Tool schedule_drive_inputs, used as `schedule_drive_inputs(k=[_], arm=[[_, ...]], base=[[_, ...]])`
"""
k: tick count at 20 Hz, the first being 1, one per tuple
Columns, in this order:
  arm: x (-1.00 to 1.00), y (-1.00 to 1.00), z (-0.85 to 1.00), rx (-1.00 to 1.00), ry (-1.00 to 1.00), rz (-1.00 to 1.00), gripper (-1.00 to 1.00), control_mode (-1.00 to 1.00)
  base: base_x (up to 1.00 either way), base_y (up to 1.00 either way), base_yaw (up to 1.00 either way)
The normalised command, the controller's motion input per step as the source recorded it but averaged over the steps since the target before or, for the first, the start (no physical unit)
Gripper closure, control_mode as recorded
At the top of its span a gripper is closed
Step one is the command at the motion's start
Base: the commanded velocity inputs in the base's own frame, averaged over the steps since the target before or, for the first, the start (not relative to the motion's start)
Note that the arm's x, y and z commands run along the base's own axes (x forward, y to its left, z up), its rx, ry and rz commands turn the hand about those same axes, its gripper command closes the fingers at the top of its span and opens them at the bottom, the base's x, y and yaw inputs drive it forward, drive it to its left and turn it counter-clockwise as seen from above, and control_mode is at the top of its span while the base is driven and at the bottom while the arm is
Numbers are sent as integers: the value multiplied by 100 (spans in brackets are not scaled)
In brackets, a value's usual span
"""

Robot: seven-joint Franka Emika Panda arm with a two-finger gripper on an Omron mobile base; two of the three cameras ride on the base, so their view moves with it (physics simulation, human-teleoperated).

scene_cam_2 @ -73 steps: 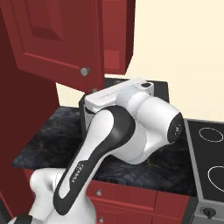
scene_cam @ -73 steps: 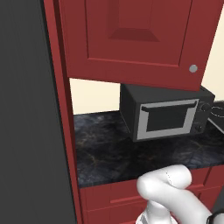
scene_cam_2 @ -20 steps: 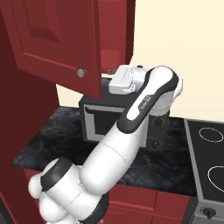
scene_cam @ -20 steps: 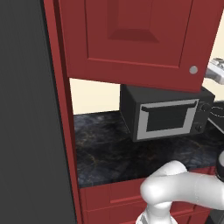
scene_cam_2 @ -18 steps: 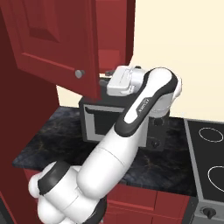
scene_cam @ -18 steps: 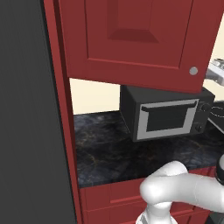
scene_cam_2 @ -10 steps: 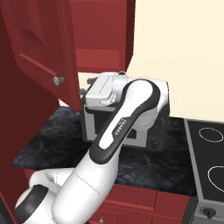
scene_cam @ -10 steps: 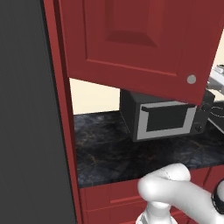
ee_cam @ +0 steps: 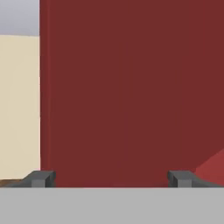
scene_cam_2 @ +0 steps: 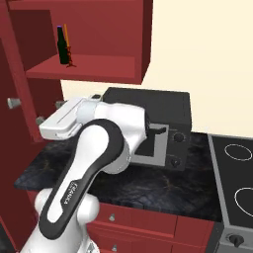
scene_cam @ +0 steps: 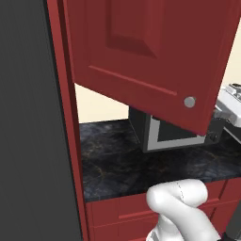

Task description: Get the candle and the beer from the cabinet and move them to the dining counter.

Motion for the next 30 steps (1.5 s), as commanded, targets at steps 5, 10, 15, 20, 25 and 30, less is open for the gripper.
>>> schedule_drive_inputs(k=[5,10,15,20,25,30], arm=[[-13,99,-8,-2,4,0,-100,-100],[-1,87,-5,-3,0,0,-100,-100],[0,64,-1,-1,0,2,-100,-100],[0,46,0,0,0,0,-100,-100],[0,48,0,-1,0,0,-100,-100],[0,51,0,-2,0,0,-100,-100]], base=[[0,0,0],[0,0,0],[0,0,0],[0,0,0],[0,0,0],[0,0,0]])
